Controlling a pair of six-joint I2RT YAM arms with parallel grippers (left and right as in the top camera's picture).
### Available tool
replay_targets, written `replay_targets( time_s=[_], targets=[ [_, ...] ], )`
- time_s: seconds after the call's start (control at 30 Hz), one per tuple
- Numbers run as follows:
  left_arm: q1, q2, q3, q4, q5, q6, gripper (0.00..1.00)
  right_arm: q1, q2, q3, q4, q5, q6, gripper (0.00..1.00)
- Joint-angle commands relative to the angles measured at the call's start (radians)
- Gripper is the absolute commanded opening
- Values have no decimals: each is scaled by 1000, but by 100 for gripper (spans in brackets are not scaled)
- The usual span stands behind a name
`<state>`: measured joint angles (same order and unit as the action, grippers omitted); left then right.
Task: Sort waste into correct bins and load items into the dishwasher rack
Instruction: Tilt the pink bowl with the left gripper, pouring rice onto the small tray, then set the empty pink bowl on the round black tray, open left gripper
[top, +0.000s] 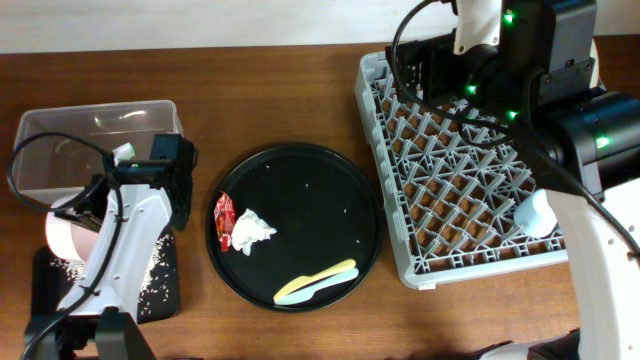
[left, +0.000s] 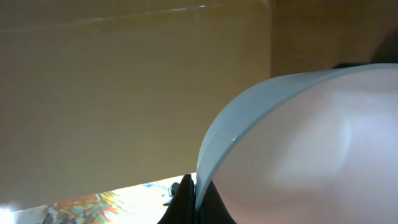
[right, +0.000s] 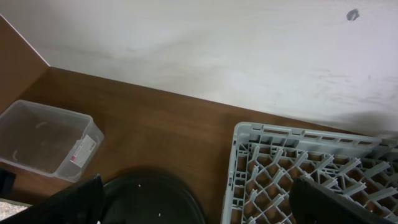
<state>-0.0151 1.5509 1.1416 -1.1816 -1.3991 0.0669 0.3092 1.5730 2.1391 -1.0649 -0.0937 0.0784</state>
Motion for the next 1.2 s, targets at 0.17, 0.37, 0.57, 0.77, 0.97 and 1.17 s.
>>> replay_targets(
  time_s=[0.17, 0.37, 0.57, 0.77, 0.97, 1.17],
  targets=[
    [80, -18, -90, 46, 324, -93, 1, 4, 5, -2, 3, 13, 8, 98],
    [60, -28, -48, 20, 280, -63, 0, 4, 5, -2, 3, 13, 8, 98],
    [2, -40, 185, 53, 711, -63, 1, 4, 5, -2, 3, 13, 8, 98],
    [-11, -39, 257, 158, 1229, -63, 1, 4, 5, -2, 3, 13, 8, 98],
    [-132, -28, 249, 225, 1358, -63, 0, 4, 5, -2, 3, 13, 8, 98],
    [-245, 84, 209, 267, 1431, -82, 1, 4, 5, -2, 3, 13, 8, 98]
  ],
)
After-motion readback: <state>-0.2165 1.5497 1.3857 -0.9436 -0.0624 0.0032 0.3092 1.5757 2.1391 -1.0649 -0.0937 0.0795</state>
